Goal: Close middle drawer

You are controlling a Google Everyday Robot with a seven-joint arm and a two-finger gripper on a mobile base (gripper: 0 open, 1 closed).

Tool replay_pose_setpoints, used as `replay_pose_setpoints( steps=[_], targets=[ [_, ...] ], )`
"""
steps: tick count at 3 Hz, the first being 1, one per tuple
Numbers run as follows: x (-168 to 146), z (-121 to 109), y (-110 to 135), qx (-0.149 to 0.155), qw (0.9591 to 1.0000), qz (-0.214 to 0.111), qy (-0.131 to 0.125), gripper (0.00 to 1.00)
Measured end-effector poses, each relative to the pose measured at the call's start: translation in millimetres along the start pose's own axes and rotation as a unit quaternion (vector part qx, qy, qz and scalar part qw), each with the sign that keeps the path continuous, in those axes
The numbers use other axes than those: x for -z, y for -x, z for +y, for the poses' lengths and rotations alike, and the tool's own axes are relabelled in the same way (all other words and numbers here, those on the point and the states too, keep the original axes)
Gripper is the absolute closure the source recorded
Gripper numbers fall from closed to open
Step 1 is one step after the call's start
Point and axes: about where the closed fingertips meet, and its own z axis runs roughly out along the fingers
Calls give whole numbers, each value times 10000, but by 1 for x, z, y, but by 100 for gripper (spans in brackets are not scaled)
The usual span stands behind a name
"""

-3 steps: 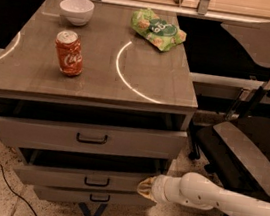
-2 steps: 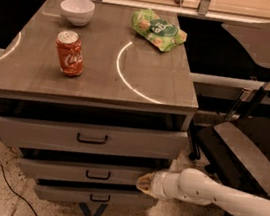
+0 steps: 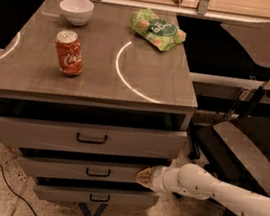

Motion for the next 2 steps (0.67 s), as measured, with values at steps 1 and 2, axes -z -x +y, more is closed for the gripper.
replay_pose_setpoints(
  steps=[1, 2],
  targets=[
    [11, 0, -6, -49, 10000, 38, -43, 100],
    [29, 20, -13, -147, 9994, 169, 252, 100]
  ],
)
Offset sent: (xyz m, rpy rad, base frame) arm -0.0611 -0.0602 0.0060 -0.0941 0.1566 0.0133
